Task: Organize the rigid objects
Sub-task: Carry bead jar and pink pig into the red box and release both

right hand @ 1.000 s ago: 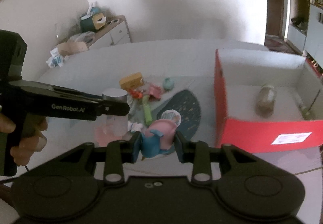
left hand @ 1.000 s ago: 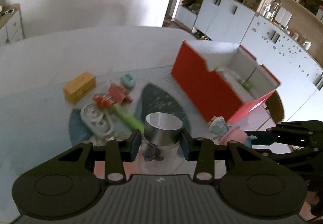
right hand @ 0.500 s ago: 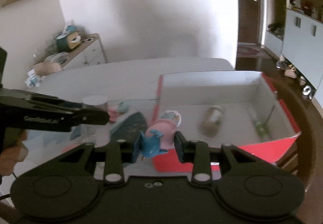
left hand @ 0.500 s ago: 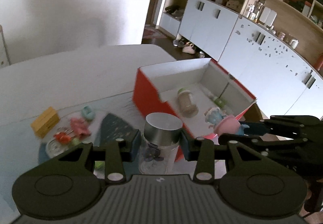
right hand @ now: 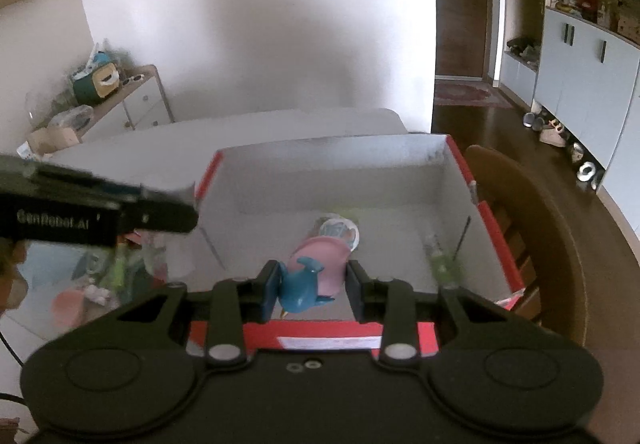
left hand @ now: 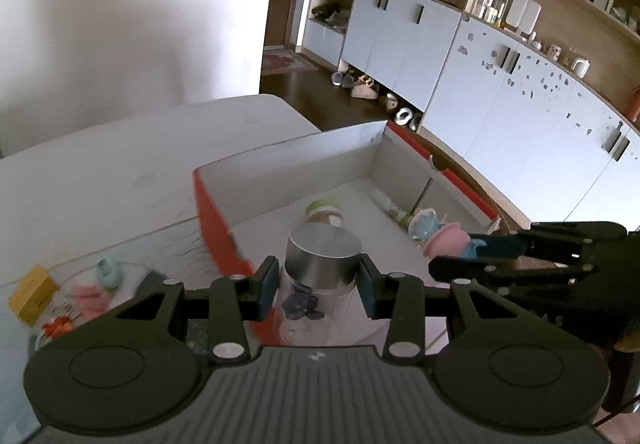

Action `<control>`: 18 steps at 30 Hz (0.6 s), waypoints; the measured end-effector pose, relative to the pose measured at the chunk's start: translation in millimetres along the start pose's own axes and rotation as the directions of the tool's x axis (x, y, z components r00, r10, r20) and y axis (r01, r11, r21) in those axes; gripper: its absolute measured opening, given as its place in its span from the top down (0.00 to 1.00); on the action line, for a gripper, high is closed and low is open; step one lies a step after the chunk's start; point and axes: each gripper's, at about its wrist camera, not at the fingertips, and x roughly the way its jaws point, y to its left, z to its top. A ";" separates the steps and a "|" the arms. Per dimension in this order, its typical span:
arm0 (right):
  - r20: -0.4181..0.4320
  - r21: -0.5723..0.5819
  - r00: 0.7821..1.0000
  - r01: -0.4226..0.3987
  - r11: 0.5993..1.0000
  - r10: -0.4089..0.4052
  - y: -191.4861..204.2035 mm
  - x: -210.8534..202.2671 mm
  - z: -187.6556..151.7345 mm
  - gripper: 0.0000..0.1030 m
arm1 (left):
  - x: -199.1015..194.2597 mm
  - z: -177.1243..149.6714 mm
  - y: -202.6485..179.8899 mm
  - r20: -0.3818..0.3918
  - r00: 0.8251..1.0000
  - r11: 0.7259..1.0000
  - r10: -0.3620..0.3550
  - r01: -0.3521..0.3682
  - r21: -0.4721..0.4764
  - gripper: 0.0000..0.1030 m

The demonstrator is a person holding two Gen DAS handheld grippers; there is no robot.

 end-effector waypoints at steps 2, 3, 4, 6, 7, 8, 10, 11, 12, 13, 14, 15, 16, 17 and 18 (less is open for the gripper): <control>-0.007 -0.008 1.000 0.001 1.000 -0.001 -7.1 5.9 0.5 0.67 | 9.7 8.6 -7.5 -0.001 1.000 1.000 0.003 -0.003 0.005 0.61; -0.009 -0.011 1.000 0.000 1.000 -0.001 -10.9 8.7 0.8 0.67 | 14.8 13.5 -11.3 0.000 1.000 1.000 0.004 -0.004 0.009 0.61; -0.011 -0.014 1.000 0.001 1.000 -0.001 -14.5 11.8 0.7 0.67 | 17.9 16.3 -12.7 0.000 1.000 1.000 0.002 -0.002 0.012 0.61; -0.021 -0.018 1.000 0.003 1.000 -0.003 -22.4 17.9 1.3 0.67 | 28.9 24.1 -18.8 -0.006 1.000 1.000 -0.003 0.003 0.014 0.61; -0.027 -0.018 1.000 0.002 1.000 -0.003 -25.5 21.1 1.4 0.67 | 35.7 28.1 -22.0 -0.012 1.000 1.000 -0.003 0.003 0.015 0.61; -0.036 -0.021 0.999 0.000 1.000 0.000 -28.8 24.7 0.9 0.67 | 42.1 31.4 -24.7 -0.018 1.000 1.000 0.001 0.000 0.015 0.61; -0.050 -0.030 0.999 0.000 1.000 -0.002 -33.4 31.2 0.2 0.67 | 56.4 38.1 -31.2 -0.036 0.999 1.000 0.004 -0.004 0.016 0.61; -0.056 -0.036 0.998 0.000 0.999 -0.002 -35.2 34.5 0.1 0.67 | 63.8 41.2 -34.7 -0.046 0.999 1.000 0.004 -0.004 0.016 0.61; -0.060 -0.042 0.998 0.000 0.999 -0.002 -36.2 37.3 0.4 0.67 | 71.1 44.3 -38.3 -0.055 0.998 1.000 0.004 -0.003 0.017 0.61; -0.067 -0.049 0.998 0.001 0.999 -0.004 -37.3 40.9 0.7 0.67 | 77.1 47.1 -41.8 -0.060 0.998 1.000 0.005 -0.004 0.022 0.61; -0.074 -0.055 0.997 0.001 0.998 -0.005 -38.3 44.6 1.1 0.67 | 82.8 49.6 -45.2 -0.061 0.998 1.000 0.006 -0.004 0.027 0.61; -0.080 -0.061 0.997 -0.001 0.998 -0.004 -39.3 48.5 1.4 0.67 | 88.9 52.8 -48.4 -0.063 0.998 1.000 0.005 -0.003 0.027 0.61; -0.088 -0.066 0.996 0.000 0.998 -0.005 -40.7 52.2 1.4 0.67 | 94.3 54.7 -49.9 -0.067 0.998 1.000 0.003 -0.001 0.026 0.61; -0.096 -0.072 0.995 0.003 0.997 -0.010 -42.5 56.2 1.4 0.67 | 100.5 57.8 -51.2 -0.073 0.997 1.000 0.002 0.000 0.027 0.61; -0.102 -0.076 0.995 0.005 0.997 -0.013 -43.2 59.5 1.6 0.67 | 107.8 60.7 -53.4 -0.078 0.997 1.000 0.005 -0.003 0.028 0.61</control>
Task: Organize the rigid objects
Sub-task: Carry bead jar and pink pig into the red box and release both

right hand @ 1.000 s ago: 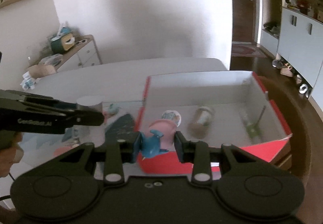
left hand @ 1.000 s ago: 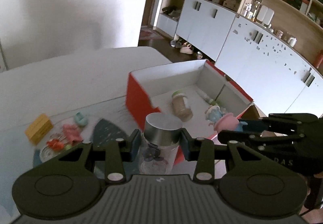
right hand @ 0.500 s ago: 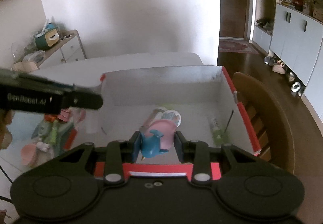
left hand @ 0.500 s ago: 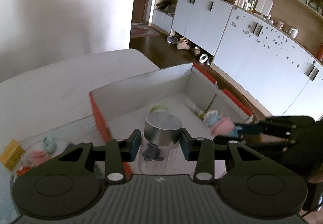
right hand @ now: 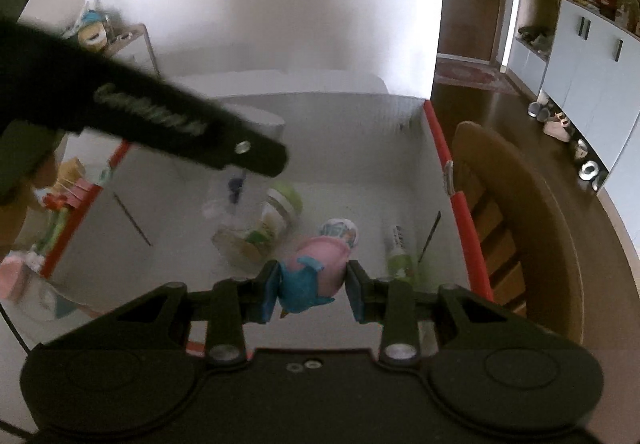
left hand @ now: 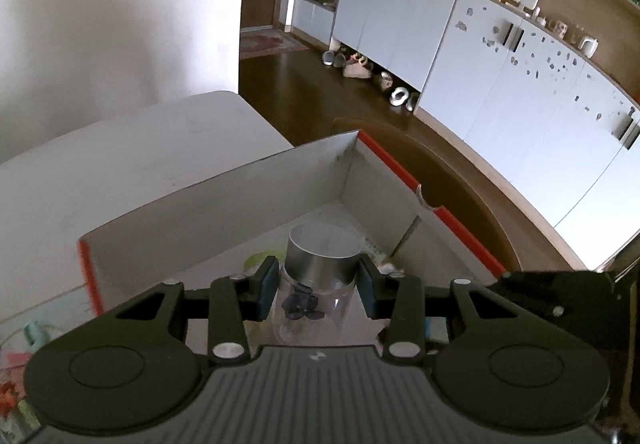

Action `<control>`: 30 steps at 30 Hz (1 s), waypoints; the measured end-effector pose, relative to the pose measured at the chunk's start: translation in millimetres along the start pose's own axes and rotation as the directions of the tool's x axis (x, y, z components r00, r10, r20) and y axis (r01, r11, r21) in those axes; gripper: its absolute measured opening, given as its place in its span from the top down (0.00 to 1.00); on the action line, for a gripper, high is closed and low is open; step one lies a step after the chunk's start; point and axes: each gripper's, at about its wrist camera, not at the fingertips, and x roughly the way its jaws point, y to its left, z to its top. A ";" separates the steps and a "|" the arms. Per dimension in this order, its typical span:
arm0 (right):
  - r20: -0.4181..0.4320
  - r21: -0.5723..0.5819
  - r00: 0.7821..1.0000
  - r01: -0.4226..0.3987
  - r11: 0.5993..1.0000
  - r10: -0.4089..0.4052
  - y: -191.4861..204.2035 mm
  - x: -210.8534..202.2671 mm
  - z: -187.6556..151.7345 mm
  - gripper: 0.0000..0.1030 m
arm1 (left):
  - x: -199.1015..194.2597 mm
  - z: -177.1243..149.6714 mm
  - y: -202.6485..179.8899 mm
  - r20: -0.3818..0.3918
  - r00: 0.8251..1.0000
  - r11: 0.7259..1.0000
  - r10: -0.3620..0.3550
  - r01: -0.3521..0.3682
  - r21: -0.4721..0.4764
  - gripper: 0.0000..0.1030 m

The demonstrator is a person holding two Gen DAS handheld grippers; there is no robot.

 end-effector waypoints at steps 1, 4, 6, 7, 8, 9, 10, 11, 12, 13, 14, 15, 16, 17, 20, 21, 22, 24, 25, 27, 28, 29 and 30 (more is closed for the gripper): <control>-0.007 -0.004 1.000 0.002 1.000 -0.002 -1.0 3.1 0.4 0.67 | 5.7 2.5 -0.8 -0.006 1.000 1.000 0.001 -0.001 -0.002 0.61; -0.023 -0.013 1.000 0.007 1.000 -0.008 -3.5 11.7 2.9 0.67 | 27.6 12.2 -1.4 -0.034 0.999 1.000 -0.005 0.004 -0.023 0.61; -0.033 -0.017 0.999 0.007 1.000 -0.008 -3.6 16.3 3.7 0.67 | 43.0 17.6 -2.7 -0.056 0.998 1.000 0.000 -0.002 -0.026 0.61; -0.037 -0.021 0.999 0.009 1.000 -0.009 -3.0 18.3 4.0 0.67 | 50.1 19.0 -3.0 -0.066 0.998 1.000 0.002 -0.004 -0.026 0.61; -0.041 -0.023 0.999 0.008 1.000 -0.009 -3.0 19.6 3.8 0.67 | 56.9 20.5 -3.4 -0.076 0.997 1.000 0.004 -0.006 -0.024 0.61; -0.045 -0.025 0.999 0.005 1.000 -0.006 -3.2 21.0 4.4 0.67 | 64.5 22.1 -4.0 -0.085 0.996 1.000 0.009 -0.011 -0.022 0.61; -0.050 -0.030 0.999 0.002 1.000 -0.003 -2.2 22.7 4.5 0.67 | 70.3 22.8 -3.8 -0.094 0.995 1.000 0.014 -0.017 -0.023 0.61; -0.056 -0.036 0.998 0.001 0.999 -0.003 -0.6 24.6 4.7 0.67 | 76.2 23.9 -3.9 -0.102 0.995 0.999 0.017 -0.020 -0.026 0.61; -0.063 -0.042 0.998 0.001 0.999 -0.004 -0.4 27.1 5.1 0.67 | 80.3 24.6 -3.9 -0.105 0.994 0.999 0.019 -0.022 -0.026 0.61; -0.069 -0.047 0.998 0.003 0.999 -0.006 0.8 29.0 5.0 0.67 | 85.0 25.5 -4.6 -0.110 0.994 0.999 0.022 -0.025 -0.022 0.61; -0.074 -0.049 0.997 0.007 0.999 -0.011 1.5 30.8 5.1 0.67 | 90.2 26.2 -5.6 -0.118 0.993 0.999 0.026 -0.028 -0.018 0.61; -0.079 -0.049 0.997 0.011 0.999 -0.014 1.0 32.4 5.3 0.67 | 95.4 26.2 -6.3 -0.128 0.991 0.999 0.028 -0.030 -0.016 0.61; -0.084 -0.046 0.996 0.011 0.999 -0.015 -0.8 34.6 6.3 0.67 | 100.4 26.6 -7.0 -0.136 0.990 0.999 0.029 -0.031 -0.015 0.61; -0.090 -0.043 0.996 0.010 0.999 -0.014 -5.7 38.5 8.8 0.67 | 104.4 27.2 -7.4 -0.142 0.989 0.999 0.029 -0.032 -0.014 0.61; -0.109 -0.038 0.994 0.012 0.999 -0.016 -10.2 44.5 11.5 0.67 | 114.5 29.2 -8.6 -0.160 0.987 1.000 0.024 -0.027 -0.013 0.61; -0.117 -0.034 0.993 0.013 0.999 -0.017 -12.0 46.2 12.6 0.67 | 117.4 29.7 -8.7 -0.165 0.986 1.000 0.025 -0.027 -0.012 0.61; -0.123 -0.028 0.992 0.013 1.000 -0.016 -12.6 47.0 12.9 0.67 | 120.0 30.3 -8.6 -0.170 0.985 1.000 0.026 -0.028 -0.013 0.61; -0.136 -0.009 0.991 0.011 1.000 -0.013 -13.3 49.1 14.9 0.67 | 124.1 31.4 -7.4 -0.179 0.984 0.999 0.024 -0.028 -0.019 0.61; -0.148 0.004 0.989 0.012 1.000 -0.012 -13.5 50.2 15.7 0.67 | 125.4 32.0 -6.4 -0.179 0.984 0.999 0.022 -0.027 -0.026 0.61; -0.174 0.019 0.985 0.017 1.000 -0.014 -13.7 53.5 16.1 0.67 | 128.8 32.2 -3.7 -0.188 0.982 0.999 0.016 -0.024 -0.043 0.61; -0.180 0.022 0.983 0.020 1.000 -0.016 -13.4 54.5 15.3 0.67 | 131.0 32.1 -2.7 -0.193 0.981 0.999 0.016 -0.025 -0.047 0.61; -0.185 0.025 0.983 0.025 0.999 -0.020 -13.3 55.1 14.2 0.67 | 132.8 31.8 -2.2 -0.196 0.980 0.999 0.019 -0.028 -0.046 0.61; -0.188 0.028 0.982 0.027 0.999 -0.021 -13.4 55.7 14.3 0.67 | 134.5 31.8 -1.5 -0.201 0.979 0.998 0.021 -0.031 -0.047 0.61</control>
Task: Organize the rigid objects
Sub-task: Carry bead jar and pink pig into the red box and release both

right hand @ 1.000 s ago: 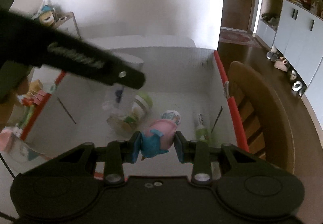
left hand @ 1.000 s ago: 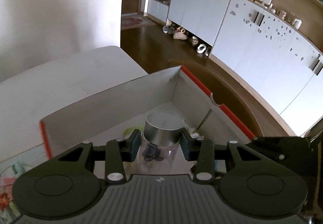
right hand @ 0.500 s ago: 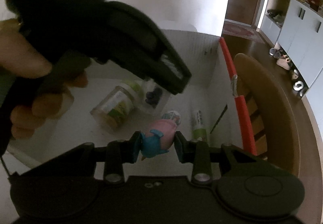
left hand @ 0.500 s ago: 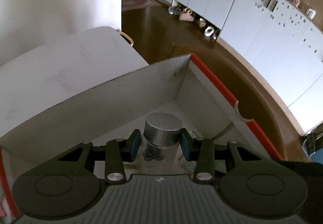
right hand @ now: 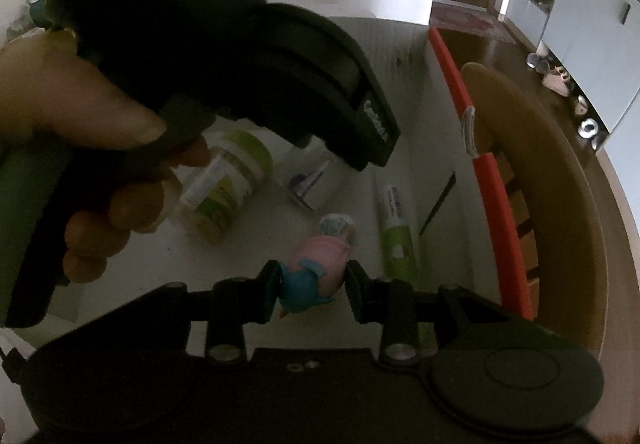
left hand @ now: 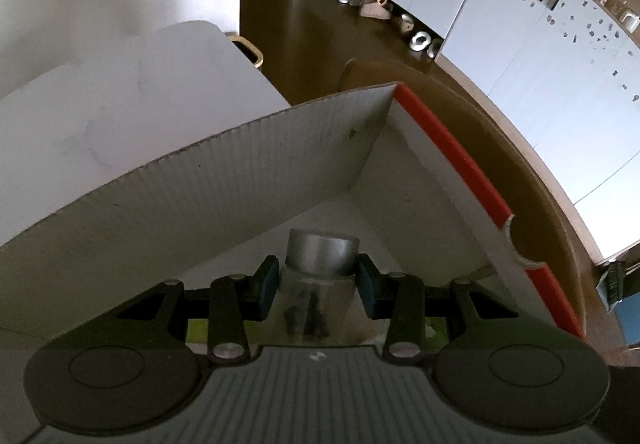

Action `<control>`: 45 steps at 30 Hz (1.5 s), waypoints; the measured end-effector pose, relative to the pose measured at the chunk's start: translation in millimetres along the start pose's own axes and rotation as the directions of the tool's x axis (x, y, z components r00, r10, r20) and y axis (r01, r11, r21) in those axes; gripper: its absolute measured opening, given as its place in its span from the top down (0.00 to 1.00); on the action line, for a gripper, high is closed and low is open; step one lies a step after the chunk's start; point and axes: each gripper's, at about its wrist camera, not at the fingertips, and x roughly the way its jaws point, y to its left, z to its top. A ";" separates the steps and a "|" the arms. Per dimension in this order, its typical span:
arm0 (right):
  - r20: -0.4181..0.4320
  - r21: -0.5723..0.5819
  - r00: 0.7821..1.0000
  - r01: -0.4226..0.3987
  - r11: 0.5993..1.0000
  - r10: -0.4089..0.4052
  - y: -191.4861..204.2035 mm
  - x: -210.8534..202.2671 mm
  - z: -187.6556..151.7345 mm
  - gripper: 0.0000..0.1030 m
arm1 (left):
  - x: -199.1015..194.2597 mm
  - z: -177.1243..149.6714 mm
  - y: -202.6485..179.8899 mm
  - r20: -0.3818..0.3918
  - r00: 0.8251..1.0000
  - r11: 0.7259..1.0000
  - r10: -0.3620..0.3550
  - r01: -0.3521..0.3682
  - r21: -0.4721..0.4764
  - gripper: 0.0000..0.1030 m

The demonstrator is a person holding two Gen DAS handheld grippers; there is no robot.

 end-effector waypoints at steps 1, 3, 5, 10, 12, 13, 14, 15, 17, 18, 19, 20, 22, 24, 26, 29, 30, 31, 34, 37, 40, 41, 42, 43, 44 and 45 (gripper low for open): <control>-0.003 0.003 1.000 0.000 1.000 0.000 -0.3 0.2 0.4 0.67 | 1.9 0.5 1.0 -0.006 1.000 1.000 0.001 -0.001 -0.003 0.61; -0.011 0.008 1.000 0.003 1.000 -0.003 -0.7 1.4 1.1 0.67 | 5.1 0.2 2.3 -0.015 1.000 1.000 0.006 -0.006 -0.008 0.61; -0.022 0.014 1.000 0.004 1.000 -0.004 -1.3 3.1 0.9 0.66 | 7.0 0.3 3.3 -0.025 1.000 1.000 0.009 -0.009 -0.011 0.61; -0.020 0.022 1.000 0.004 1.000 -0.004 -0.9 2.1 2.6 0.64 | 8.4 -0.7 2.4 -0.040 0.999 1.000 0.009 -0.010 -0.017 0.61; -0.018 0.026 1.000 -0.002 1.000 0.002 -2.7 0.1 1.8 0.64 | 7.7 -0.7 1.7 -0.042 0.999 1.000 0.009 -0.010 -0.010 0.61; -0.015 0.029 1.000 -0.007 1.000 0.007 -3.6 -1.4 1.5 0.62 | 7.0 -1.4 1.0 -0.043 0.999 1.000 0.011 -0.011 -0.005 0.61; -0.010 0.033 1.000 -0.012 0.999 0.013 -5.0 -3.3 1.5 0.61 | 6.9 -3.1 0.5 -0.045 0.999 1.000 0.014 -0.014 -0.003 0.61; -0.006 0.036 1.000 -0.017 0.999 0.017 -6.4 -5.0 1.7 0.61 | 5.7 -3.9 0.2 -0.047 0.999 1.000 0.016 -0.016 -0.001 0.61; 0.010 0.044 1.000 -0.028 0.999 0.028 -6.0 -10.2 1.0 0.56 | 2.5 -4.7 -1.4 -0.039 0.999 1.000 0.018 -0.018 0.006 0.60; 0.016 0.047 0.999 -0.035 0.998 0.035 -6.1 -12.6 0.4 0.54 | -0.9 -5.4 -1.8 -0.030 0.999 1.000 0.020 -0.020 0.011 0.60; 0.020 0.047 0.999 -0.040 0.998 0.039 -6.0 -14.6 -0.6 0.53 | -2.4 -5.0 -3.6 -0.026 0.999 1.000 0.020 -0.020 0.013 0.59; 0.023 0.045 0.999 -0.042 0.998 0.041 -5.6 -16.5 -2.0 0.51 | -5.3 -6.0 -4.2 -0.022 1.000 1.000 0.017 -0.017 0.016 0.55; 0.028 0.044 0.999 -0.046 0.998 0.045 -5.3 -20.6 -5.2 0.49 | -13.6 -9.1 -4.9 -0.004 1.000 1.000 0.013 -0.013 0.019 0.49; 0.036 0.045 0.998 -0.048 0.998 0.047 -4.2 -24.6 -8.2 0.48 | -22.7 -10.9 -4.7 0.015 1.000 1.000 0.004 -0.004 0.011 0.49; 0.049 0.046 0.998 -0.051 0.998 0.049 -4.0 -30.2 -9.8 0.46 | -29.8 -14.8 -4.6 0.029 1.000 1.000 -0.009 0.009 0.000 0.49; 0.068 0.052 0.996 -0.055 0.997 0.052 -3.7 -38.8 -11.5 0.45 | -43.5 -18.4 -2.5 0.054 0.998 1.000 -0.019 0.020 -0.011 0.49; 0.075 0.053 0.996 -0.055 0.997 0.051 -3.6 -41.9 -11.8 0.44 | -47.8 -20.2 -1.8 0.062 0.998 1.000 -0.021 0.022 -0.014 0.49; 0.083 0.055 0.995 -0.053 0.997 0.048 -3.7 -45.4 -11.6 0.43 | -51.3 -21.9 -1.6 0.069 0.997 1.000 -0.022 0.023 -0.016 0.49; 0.096 0.053 0.995 -0.041 0.998 0.036 -3.7 -53.5 -8.5 0.41 | -60.6 -25.3 -0.1 0.086 0.996 0.999 -0.023 0.025 -0.023 0.49; 0.108 0.057 0.994 -0.039 0.998 0.033 0.3 -62.7 -7.0 0.38 | -73.2 -34.3 1.8 0.109 0.994 1.000 -0.018 0.021 -0.023 0.49; 0.126 0.057 0.992 -0.040 0.998 0.032 3.2 -70.6 -6.6 0.38 | -84.7 -35.5 0.4 0.132 0.991 1.000 -0.001 0.004 -0.019 0.49; 0.131 0.058 0.991 -0.041 0.997 0.033 7.0 -73.9 -10.3 0.38 | -89.5 -35.9 -0.1 0.143 0.990 1.000 0.004 -0.002 -0.017 0.49; 0.136 0.057 0.990 -0.042 0.998 0.034 8.1 -76.0 -10.6 0.38 | -93.8 -37.8 -0.6 0.151 0.989 1.000 0.008 -0.006 -0.014 0.49; 0.142 0.055 0.989 -0.044 0.998 0.036 9.4 -78.5 -11.2 0.36 | -98.9 -39.9 -1.2 0.161 0.987 1.000 0.013 -0.011 -0.010 0.49; 0.147 0.054 0.989 -0.044 0.998 0.036 11.2 -80.5 -11.1 0.34 | -104.4 -42.0 -1.1 0.172 0.985 1.000 0.016 -0.015 -0.006 0.49; 0.152 0.052 0.988 -0.046 0.998 0.037 12.7 -83.1 -11.8 0.33 | -109.6 -43.1 1.3 0.181 0.983 1.000 0.016 -0.016 -0.004 0.49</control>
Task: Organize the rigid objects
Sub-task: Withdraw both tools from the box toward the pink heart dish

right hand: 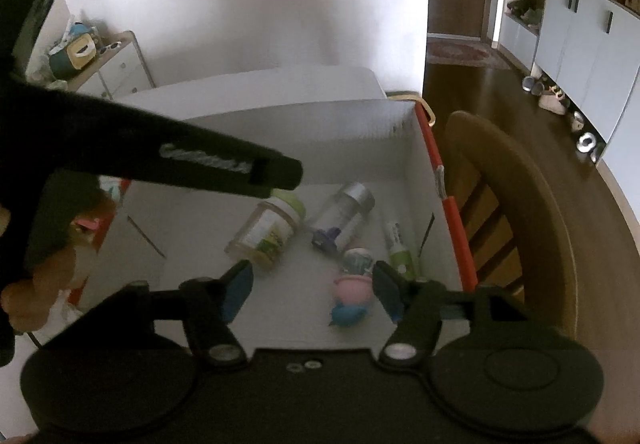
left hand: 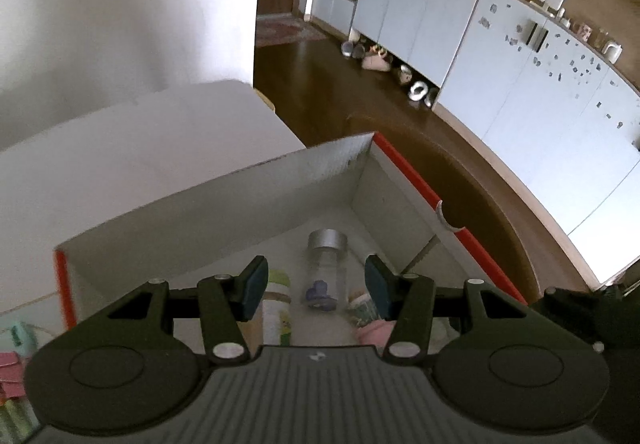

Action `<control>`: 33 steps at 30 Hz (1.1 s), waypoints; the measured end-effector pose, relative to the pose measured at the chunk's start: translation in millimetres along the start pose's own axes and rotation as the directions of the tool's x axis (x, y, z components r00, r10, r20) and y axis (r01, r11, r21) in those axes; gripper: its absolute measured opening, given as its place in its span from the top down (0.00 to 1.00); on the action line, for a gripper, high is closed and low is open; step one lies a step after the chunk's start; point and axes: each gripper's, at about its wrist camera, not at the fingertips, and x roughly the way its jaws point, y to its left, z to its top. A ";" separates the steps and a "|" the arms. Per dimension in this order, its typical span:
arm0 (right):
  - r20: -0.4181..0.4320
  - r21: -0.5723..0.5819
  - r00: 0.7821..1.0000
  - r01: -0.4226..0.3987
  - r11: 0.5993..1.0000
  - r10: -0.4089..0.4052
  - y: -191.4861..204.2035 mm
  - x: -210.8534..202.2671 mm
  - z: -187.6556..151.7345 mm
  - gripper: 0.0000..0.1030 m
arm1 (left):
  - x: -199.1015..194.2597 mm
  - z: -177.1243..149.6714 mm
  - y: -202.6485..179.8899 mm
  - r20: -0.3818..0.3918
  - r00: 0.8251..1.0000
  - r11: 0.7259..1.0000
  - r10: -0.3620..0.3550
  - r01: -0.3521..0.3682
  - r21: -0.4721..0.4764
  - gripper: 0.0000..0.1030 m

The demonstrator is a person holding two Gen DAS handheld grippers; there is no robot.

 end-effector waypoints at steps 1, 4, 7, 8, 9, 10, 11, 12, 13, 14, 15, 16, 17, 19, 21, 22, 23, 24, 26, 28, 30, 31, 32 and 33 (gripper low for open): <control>0.005 -0.002 1.000 -0.003 1.000 0.003 1.8 -2.6 -0.5 0.32 | -4.4 -1.0 1.0 0.008 1.000 1.000 0.000 0.000 0.001 0.49; 0.020 -0.009 1.000 -0.008 1.000 0.008 6.4 -9.9 0.0 0.30 | -18.8 -6.5 5.8 0.028 1.000 1.000 0.000 0.000 -0.004 0.49; 0.038 -0.009 0.999 -0.017 1.000 0.017 11.4 -17.9 0.1 0.26 | -34.3 -12.3 10.5 0.045 0.999 1.000 -0.004 0.004 -0.003 0.49; 0.045 -0.011 0.999 -0.019 1.000 0.020 12.9 -20.7 0.0 0.25 | -39.5 -14.5 12.0 0.051 0.999 1.000 -0.005 0.005 -0.002 0.49; 0.053 -0.012 0.998 -0.021 1.000 0.022 13.0 -24.1 -0.6 0.24 | -44.9 -16.7 14.2 0.059 0.998 1.000 -0.006 0.006 -0.004 0.49; 0.059 -0.012 0.998 -0.024 1.000 0.025 14.3 -26.6 -0.9 0.23 | -49.5 -18.8 16.4 0.066 0.998 1.000 -0.006 0.006 -0.006 0.49; 0.064 -0.011 0.998 -0.027 1.000 0.028 15.5 -28.9 -1.1 0.22 | -54.9 -21.3 19.0 0.073 0.997 1.000 -0.008 0.008 -0.009 0.49; 0.070 -0.008 0.997 -0.029 1.000 0.030 15.7 -30.0 0.1 0.22 | -60.4 -23.7 21.9 0.078 0.997 1.000 -0.009 0.010 -0.013 0.48; 0.077 -0.005 0.997 -0.031 0.999 0.032 17.1 -32.6 0.1 0.20 | -64.8 -26.1 24.3 0.085 0.996 1.000 -0.009 0.011 -0.018 0.40; 0.084 -0.003 0.996 -0.032 0.999 0.033 18.7 -35.3 0.1 0.19 | -69.9 -29.4 27.5 0.096 0.995 1.000 -0.010 0.012 -0.023 0.33; 0.091 -0.001 0.995 -0.032 0.999 0.032 20.1 -37.8 0.8 0.19 | -76.2 -32.3 30.5 0.110 0.994 1.000 -0.008 0.011 -0.027 0.33; 0.097 0.001 0.995 -0.032 0.999 0.032 21.8 -40.2 0.8 0.17 | -82.1 -35.0 33.6 0.120 0.993 1.000 -0.005 0.008 -0.027 0.33; 0.105 0.003 0.994 -0.034 0.999 0.034 24.1 -42.7 0.7 0.16 | -86.5 -37.1 37.0 0.124 0.992 1.000 -0.005 0.008 -0.027 0.33; 0.118 0.007 0.992 -0.036 0.999 0.035 29.2 -47.0 0.3 0.14 | -95.6 -42.3 44.2 0.133 0.991 0.999 -0.007 0.011 -0.032 0.33; 0.129 0.008 0.991 -0.036 0.999 0.035 35.9 -50.6 0.1 0.12 | -105.3 -48.5 52.3 0.140 0.990 0.999 -0.013 0.018 -0.036 0.33; 0.133 0.010 0.990 -0.039 0.999 0.037 39.3 -52.2 -0.6 0.10 | -109.4 -51.6 55.9 0.143 0.990 0.999 -0.014 0.019 -0.037 0.33; 0.137 0.011 0.990 -0.044 0.999 0.042 43.6 -53.7 -1.4 0.08 | -113.7 -54.9 59.3 0.148 0.989 0.999 -0.012 0.018 -0.038 0.33; 0.140 0.011 0.989 -0.047 0.999 0.045 47.1 -55.3 -2.0 0.08 | -118.5 -58.5 63.4 0.153 0.988 0.999 -0.011 0.017 -0.039 0.33; 0.145 0.006 0.988 -0.051 0.999 0.049 58.0 -57.1 -4.1 0.05 | -127.7 -66.0 72.4 0.158 0.987 0.999 -0.009 0.016 -0.041 0.33; 0.150 0.000 0.987 -0.053 0.999 0.053 67.6 -59.1 -7.5 0.03 | -135.5 -73.8 81.6 0.160 0.987 0.999 -0.008 0.016 -0.047 0.33; 0.155 -0.003 0.986 -0.061 0.998 0.061 80.4 -59.5 -10.8 0.03 | -144.2 -82.0 92.7 0.165 0.986 0.998 0.007 0.002 -0.057 0.33; 0.159 -0.004 0.985 -0.070 0.998 0.070 85.4 -60.0 -12.9 0.02 | -149.1 -85.8 98.7 0.169 0.985 0.998 0.017 -0.006 -0.063 0.33; 0.162 -0.005 0.984 -0.078 0.997 0.078 91.3 -60.1 -14.5 0.02 | -153.9 -89.8 105.5 0.170 0.985 0.998 0.023 -0.011 -0.069 0.31; 0.164 -0.006 0.983 -0.084 0.996 0.084 96.1 -61.3 -15.7 0.02 | -158.0 -93.5 112.1 0.168 0.985 0.997 0.026 -0.013 -0.076 0.28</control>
